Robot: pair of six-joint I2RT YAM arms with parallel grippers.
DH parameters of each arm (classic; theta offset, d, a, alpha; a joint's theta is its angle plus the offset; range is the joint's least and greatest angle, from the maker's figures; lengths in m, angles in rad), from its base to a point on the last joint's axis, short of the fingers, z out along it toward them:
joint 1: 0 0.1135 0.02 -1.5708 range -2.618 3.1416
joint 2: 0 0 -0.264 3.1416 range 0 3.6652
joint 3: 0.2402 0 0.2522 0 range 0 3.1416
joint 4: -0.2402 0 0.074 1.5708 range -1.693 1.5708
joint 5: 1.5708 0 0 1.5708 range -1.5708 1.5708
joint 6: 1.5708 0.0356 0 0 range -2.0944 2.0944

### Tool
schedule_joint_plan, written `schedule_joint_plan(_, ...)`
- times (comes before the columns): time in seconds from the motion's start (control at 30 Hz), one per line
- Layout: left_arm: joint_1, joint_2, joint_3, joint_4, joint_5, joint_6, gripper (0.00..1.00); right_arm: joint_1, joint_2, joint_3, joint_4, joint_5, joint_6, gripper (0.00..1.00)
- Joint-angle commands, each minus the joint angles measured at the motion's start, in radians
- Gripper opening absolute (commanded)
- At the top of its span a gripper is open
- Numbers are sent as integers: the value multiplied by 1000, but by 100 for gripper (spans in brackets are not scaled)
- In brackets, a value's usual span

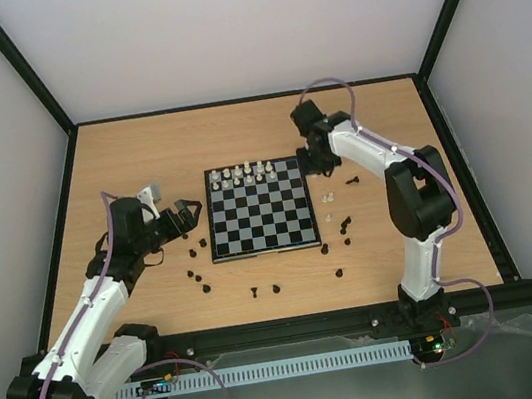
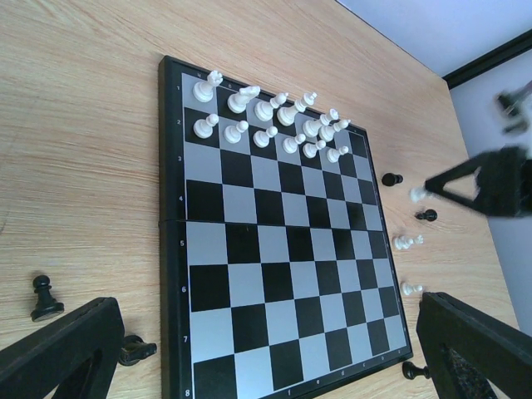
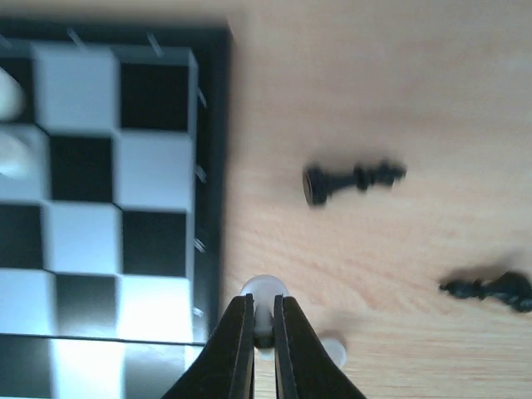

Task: Set up the chess pieces on the board
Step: Pick up the chess piece at the center of the board, then place the chess piece on the chessboard.

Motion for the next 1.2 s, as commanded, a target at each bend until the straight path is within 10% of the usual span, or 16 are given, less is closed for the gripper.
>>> schedule_joint_plan(0.0, -1, -5, 0, 12, 3, 2, 100, 7, 54, 216, -135, -1, -9, 1)
schedule_joint_plan(0.6, 0, -64, -23, 68, 18, -15, 99, 101, 408, 704, -306, 4, -19, 1)
schedule_joint_plan(1.17, -1, -72, -35, 62, 12, -12, 99, 109, 475, 729, -327, 66, -16, 2)
